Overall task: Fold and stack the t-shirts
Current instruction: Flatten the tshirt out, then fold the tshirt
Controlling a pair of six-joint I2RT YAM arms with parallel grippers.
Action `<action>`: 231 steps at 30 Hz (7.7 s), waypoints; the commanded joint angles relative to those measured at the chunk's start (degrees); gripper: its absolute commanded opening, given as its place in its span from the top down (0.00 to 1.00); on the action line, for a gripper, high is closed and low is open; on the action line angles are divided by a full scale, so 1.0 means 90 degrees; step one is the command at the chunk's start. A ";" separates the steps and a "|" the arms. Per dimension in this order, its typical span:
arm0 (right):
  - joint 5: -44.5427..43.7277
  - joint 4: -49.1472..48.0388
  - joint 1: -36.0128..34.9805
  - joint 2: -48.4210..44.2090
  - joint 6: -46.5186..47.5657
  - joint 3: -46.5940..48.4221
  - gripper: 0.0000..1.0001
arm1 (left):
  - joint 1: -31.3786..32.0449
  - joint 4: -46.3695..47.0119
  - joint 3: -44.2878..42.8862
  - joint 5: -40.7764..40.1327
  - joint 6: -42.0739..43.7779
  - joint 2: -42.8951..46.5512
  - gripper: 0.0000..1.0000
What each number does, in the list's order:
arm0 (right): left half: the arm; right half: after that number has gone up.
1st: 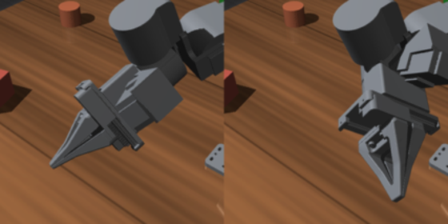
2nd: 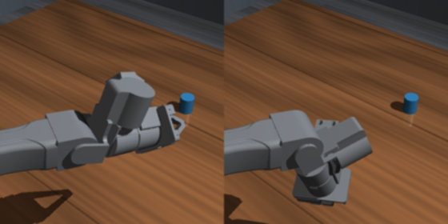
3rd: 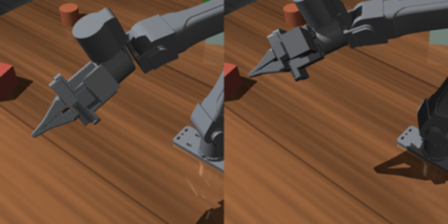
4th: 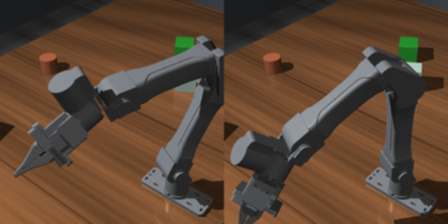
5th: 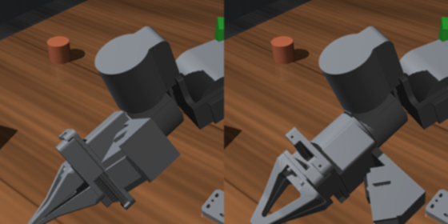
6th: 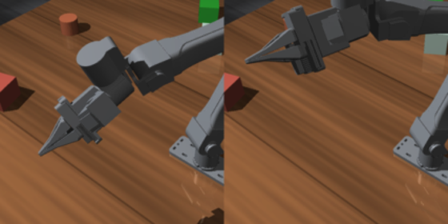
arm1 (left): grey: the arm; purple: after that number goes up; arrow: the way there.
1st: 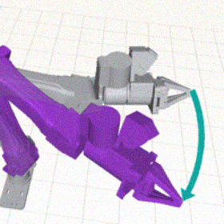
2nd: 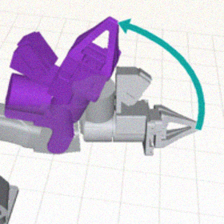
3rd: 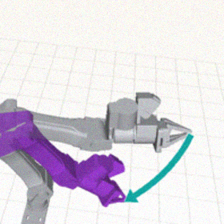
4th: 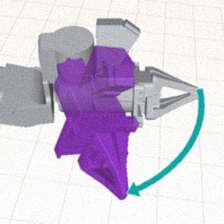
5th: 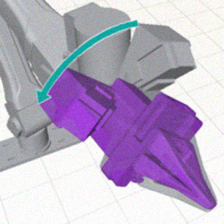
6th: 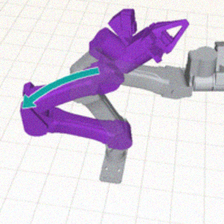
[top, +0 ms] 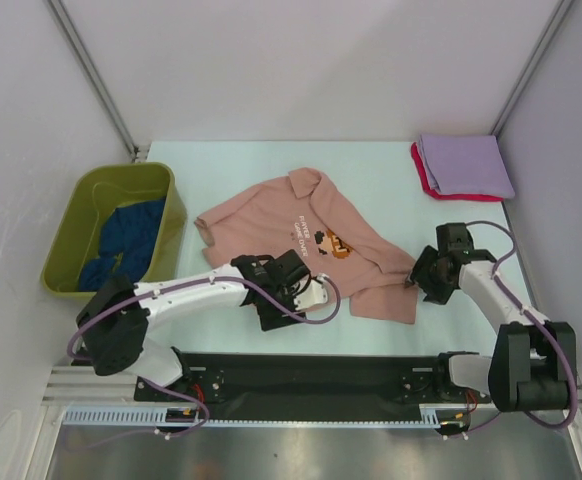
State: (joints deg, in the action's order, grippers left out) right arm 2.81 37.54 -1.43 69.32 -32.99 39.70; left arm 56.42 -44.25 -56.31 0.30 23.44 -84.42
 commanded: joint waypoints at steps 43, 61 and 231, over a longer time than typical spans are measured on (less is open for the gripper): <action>0.0742 0.0506 0.0012 -0.0729 0.0384 0.2487 1.00 | -0.1765 0.2164 -0.0058 -0.1596 0.1057 0.0717 1.00; 0.1261 0.1269 0.0110 -0.1472 0.0033 0.5853 1.00 | -0.3760 -0.3219 -0.3080 0.2359 0.3859 0.1461 0.96; 0.1817 -0.2620 0.0931 0.4006 0.0168 0.3810 1.00 | -0.5459 0.2680 -0.1536 -0.0795 0.1878 -0.2016 1.00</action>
State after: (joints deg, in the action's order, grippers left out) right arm 18.98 13.93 7.27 104.60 -35.51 69.23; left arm 7.94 -21.96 -68.38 -5.87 40.10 -102.48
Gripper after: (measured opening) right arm 0.009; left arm 0.007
